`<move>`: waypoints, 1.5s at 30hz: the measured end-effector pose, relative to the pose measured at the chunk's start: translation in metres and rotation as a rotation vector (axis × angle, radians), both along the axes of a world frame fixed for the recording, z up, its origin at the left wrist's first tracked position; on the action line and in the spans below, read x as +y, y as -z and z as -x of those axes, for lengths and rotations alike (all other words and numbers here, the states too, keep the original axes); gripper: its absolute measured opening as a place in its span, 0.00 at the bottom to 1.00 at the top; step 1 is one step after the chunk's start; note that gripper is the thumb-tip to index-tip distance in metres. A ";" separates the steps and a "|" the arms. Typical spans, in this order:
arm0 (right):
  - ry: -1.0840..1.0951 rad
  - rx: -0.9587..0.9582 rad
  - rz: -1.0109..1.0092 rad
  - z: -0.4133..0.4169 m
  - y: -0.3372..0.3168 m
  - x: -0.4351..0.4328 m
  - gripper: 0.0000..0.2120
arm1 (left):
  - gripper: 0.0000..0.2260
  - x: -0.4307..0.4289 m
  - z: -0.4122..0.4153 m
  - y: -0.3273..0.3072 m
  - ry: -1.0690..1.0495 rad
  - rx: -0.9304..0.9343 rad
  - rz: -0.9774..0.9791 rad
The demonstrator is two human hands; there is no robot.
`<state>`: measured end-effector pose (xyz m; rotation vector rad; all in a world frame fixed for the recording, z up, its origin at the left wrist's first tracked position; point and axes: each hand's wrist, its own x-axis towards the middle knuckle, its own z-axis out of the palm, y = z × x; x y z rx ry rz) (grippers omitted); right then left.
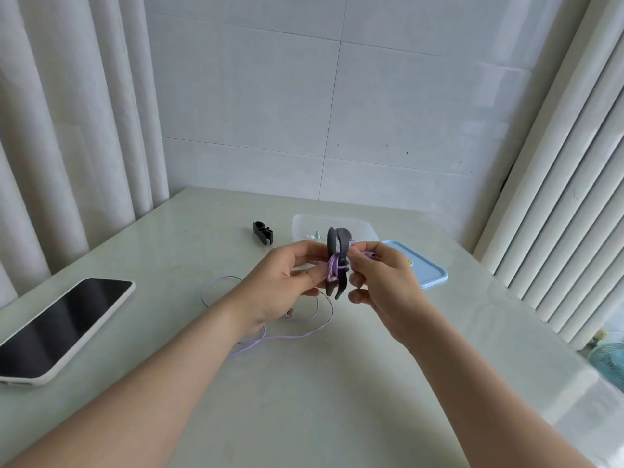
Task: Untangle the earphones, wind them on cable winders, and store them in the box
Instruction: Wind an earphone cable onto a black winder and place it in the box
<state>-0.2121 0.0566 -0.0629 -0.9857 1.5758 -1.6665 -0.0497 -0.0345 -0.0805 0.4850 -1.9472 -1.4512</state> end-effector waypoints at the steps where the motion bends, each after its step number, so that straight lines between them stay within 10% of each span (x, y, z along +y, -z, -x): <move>1: -0.011 0.057 -0.016 -0.002 0.002 0.000 0.08 | 0.10 0.000 0.000 0.000 0.001 0.044 -0.061; 26: -0.153 -0.008 0.045 -0.026 0.003 0.002 0.13 | 0.10 -0.004 0.000 -0.002 -0.211 0.246 -0.370; 31: -0.072 0.141 0.028 -0.033 0.005 0.007 0.16 | 0.07 -0.002 0.001 -0.002 -0.307 0.181 -0.182; 38: 0.098 0.954 -0.045 -0.024 0.023 -0.001 0.17 | 0.09 0.009 0.002 0.002 -0.339 0.056 0.264; 45: 0.087 0.961 -0.053 -0.025 0.026 -0.006 0.04 | 0.10 0.014 0.009 0.005 -0.427 0.037 0.422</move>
